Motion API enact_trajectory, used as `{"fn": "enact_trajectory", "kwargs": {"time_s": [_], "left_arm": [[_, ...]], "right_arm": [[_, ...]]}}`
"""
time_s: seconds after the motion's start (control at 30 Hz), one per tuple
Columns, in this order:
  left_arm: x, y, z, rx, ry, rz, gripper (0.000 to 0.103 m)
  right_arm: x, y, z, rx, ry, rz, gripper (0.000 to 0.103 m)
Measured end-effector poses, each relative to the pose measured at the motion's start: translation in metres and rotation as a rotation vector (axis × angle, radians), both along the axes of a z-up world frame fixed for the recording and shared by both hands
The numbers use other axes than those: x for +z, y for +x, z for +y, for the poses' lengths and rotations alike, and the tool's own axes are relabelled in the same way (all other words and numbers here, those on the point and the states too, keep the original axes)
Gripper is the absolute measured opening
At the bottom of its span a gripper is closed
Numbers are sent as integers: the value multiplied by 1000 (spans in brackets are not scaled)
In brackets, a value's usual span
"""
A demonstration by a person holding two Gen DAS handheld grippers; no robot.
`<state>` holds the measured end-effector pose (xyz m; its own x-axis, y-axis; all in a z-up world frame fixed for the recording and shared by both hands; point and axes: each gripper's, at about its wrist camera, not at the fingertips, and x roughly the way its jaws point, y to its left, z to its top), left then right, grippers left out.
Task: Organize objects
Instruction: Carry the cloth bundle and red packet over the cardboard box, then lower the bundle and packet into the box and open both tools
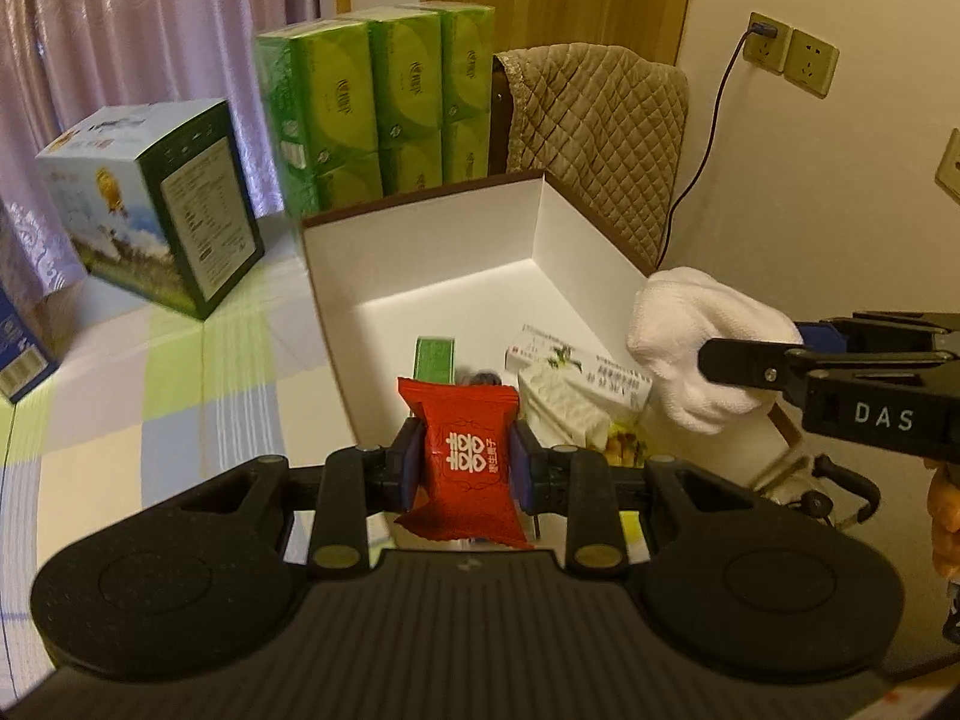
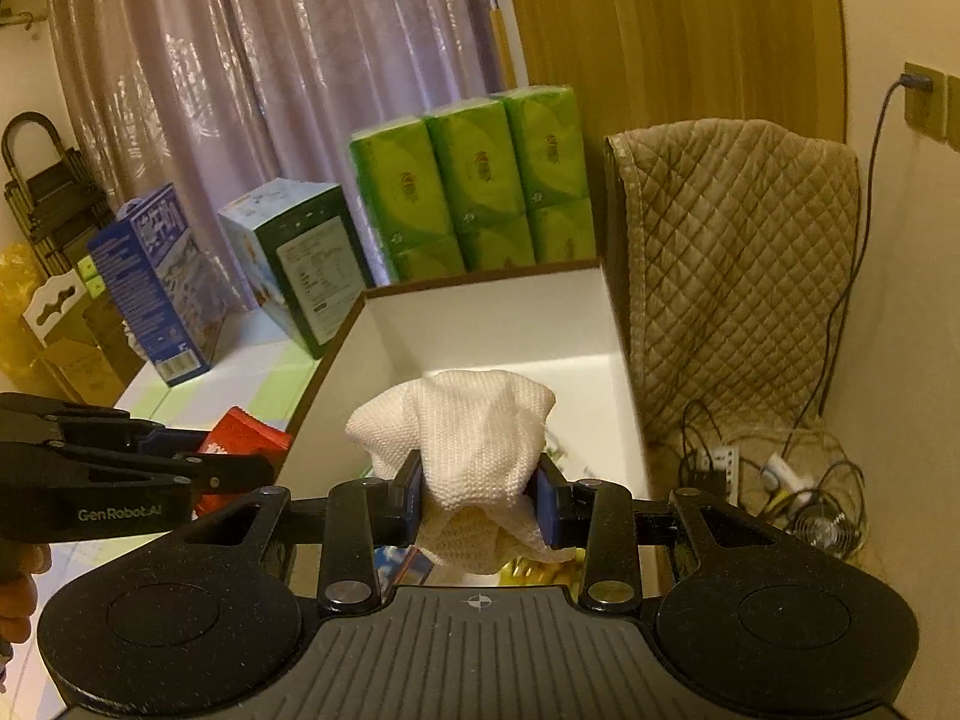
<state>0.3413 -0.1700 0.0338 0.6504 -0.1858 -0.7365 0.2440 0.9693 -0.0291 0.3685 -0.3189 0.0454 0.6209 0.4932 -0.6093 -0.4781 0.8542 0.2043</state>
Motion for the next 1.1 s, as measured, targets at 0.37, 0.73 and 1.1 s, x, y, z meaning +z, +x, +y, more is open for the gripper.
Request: {"fn": "enact_trajectory", "kwargs": {"time_s": [0.37,0.73,1.1], "left_arm": [[-20,76,-21,2,43,32,26],[-44,141,-24,21,101,69,26],[-69,183,-24,29,138,103,26]], "right_arm": [[-22,71,15,11,-35,25,33],[-52,132,37,36,-111,54,33],[-70,170,58,61,-155,53,33]]}}
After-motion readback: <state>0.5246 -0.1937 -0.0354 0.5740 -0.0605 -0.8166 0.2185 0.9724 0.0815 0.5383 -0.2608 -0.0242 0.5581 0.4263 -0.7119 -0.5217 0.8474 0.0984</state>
